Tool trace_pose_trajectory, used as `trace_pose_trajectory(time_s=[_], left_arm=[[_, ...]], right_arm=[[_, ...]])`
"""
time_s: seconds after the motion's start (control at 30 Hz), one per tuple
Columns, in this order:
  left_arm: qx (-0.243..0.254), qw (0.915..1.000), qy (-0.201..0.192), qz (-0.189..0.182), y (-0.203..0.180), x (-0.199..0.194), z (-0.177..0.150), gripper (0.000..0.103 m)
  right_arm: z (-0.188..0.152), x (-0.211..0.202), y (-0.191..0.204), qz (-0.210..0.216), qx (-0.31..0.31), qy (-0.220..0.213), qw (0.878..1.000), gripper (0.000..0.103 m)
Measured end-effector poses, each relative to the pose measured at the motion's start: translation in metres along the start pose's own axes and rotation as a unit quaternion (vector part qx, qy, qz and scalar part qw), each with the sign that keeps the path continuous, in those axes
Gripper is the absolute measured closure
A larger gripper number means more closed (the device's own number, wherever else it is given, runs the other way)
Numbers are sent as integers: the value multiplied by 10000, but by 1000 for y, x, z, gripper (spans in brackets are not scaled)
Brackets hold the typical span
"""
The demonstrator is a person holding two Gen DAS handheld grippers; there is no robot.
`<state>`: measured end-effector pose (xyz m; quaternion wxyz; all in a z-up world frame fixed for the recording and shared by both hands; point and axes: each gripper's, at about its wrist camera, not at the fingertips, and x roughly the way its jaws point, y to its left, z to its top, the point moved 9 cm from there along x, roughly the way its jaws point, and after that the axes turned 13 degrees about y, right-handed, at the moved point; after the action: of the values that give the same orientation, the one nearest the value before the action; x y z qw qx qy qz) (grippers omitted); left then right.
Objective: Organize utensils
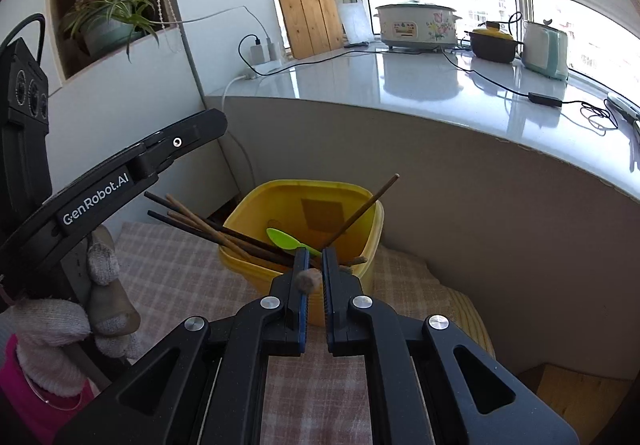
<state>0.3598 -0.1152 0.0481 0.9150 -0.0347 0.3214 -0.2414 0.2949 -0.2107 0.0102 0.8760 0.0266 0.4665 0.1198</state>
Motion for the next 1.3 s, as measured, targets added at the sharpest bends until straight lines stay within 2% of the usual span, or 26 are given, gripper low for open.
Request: trace_pose_trajectory(time_s=[0.13,0.27,0.4,0.53,0.6,0.67,0.83,1.1,1.23,1.3], left_arm=[[-18,10000,-31,-24,0,-12,-8,98],[-60,10000,-76,-21,2,-25,-15,87],[-101,9999,-57,-41,5,-36,-23,86],[-91,9999,-41,-59,6,-49,-33,77],[-75,9999,-25,-66,6,-54,-39,76],[-72,10000,-4,-40,7,-59,-45,76],[-63,10000,39,38,9,-67,-59,76],[-60,10000,-69,10,6,-91,-69,76],[18,9999,-96,31,1,-104,-80,62],[58,9999,-84,33,-2,-109,-87,61]], right_arm=[[-4,1,3,-26,-27,37,10000,98],[-5,-2,5,-53,-25,0,10000,98],[-5,-3,5,-48,6,-21,10000,98],[-8,-5,7,-16,45,-29,10000,98],[-10,-7,8,-16,54,-53,10000,98],[-12,-9,10,-1,55,-76,10000,95],[-10,-15,14,-48,-11,-241,9997,77],[-9,-24,15,-13,92,-382,9992,76],[-16,-32,17,-119,102,-431,9989,76],[-21,-36,17,-180,141,-467,9986,74]])
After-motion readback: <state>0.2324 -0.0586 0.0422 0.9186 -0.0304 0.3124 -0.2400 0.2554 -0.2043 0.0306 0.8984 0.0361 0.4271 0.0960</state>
